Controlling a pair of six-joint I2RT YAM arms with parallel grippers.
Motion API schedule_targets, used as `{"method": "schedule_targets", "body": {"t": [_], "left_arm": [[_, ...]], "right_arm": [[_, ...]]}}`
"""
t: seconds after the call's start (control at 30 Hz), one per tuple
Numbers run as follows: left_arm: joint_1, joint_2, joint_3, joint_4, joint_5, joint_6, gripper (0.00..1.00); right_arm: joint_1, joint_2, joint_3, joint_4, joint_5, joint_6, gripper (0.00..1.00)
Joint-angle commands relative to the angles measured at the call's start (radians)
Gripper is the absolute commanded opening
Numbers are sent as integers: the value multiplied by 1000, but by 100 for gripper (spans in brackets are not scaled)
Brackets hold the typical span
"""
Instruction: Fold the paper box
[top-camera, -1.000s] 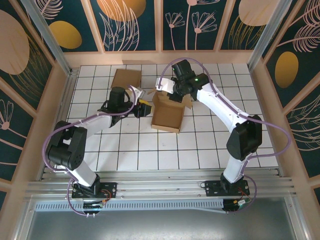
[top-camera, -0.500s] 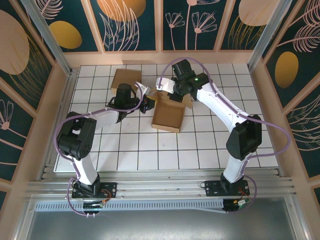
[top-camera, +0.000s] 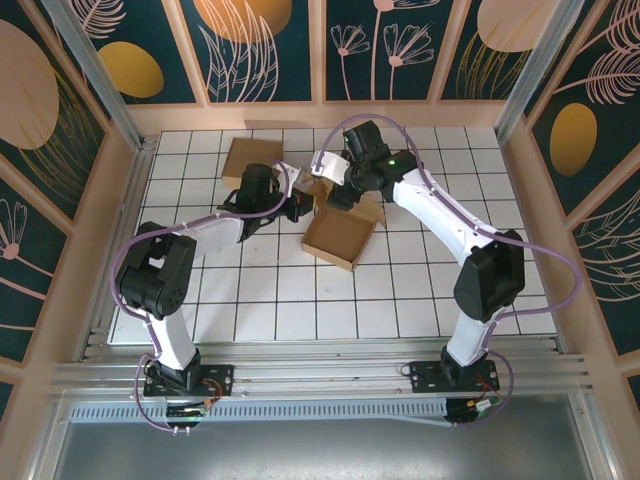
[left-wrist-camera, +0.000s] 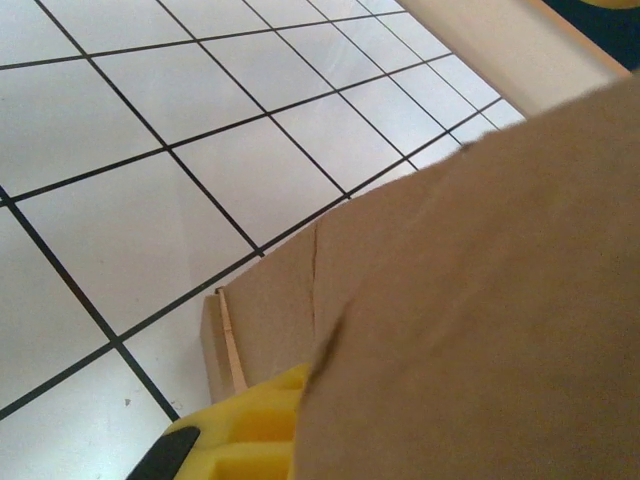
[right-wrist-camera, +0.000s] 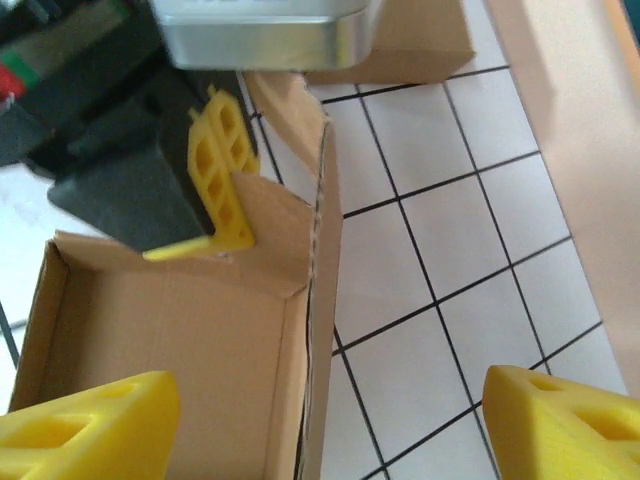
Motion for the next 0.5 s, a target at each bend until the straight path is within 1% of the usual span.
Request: {"method": "schedule_targets", "body": {"t": [0.0,0.17,0.3,0.4,0.47], "left_arm": [[-6,4,45,-94,-25,15,6],[-9,-4,66,-133,-54,27,6],[-18,-18,65,-146,-88,29,6],[-28,-31,67,-153,-95,26,6],[-34,-37,69,-160,-100,27,6]], "right_arm": [[1,-157,-105,188,-10,230,84],[-10,-408,-380,393,58,504,90],[-29,-640,-642,515,52,723,91],[-32,-762,-784,539,13,791,90],[-34,-793,-837,531,4,803,90]]}}
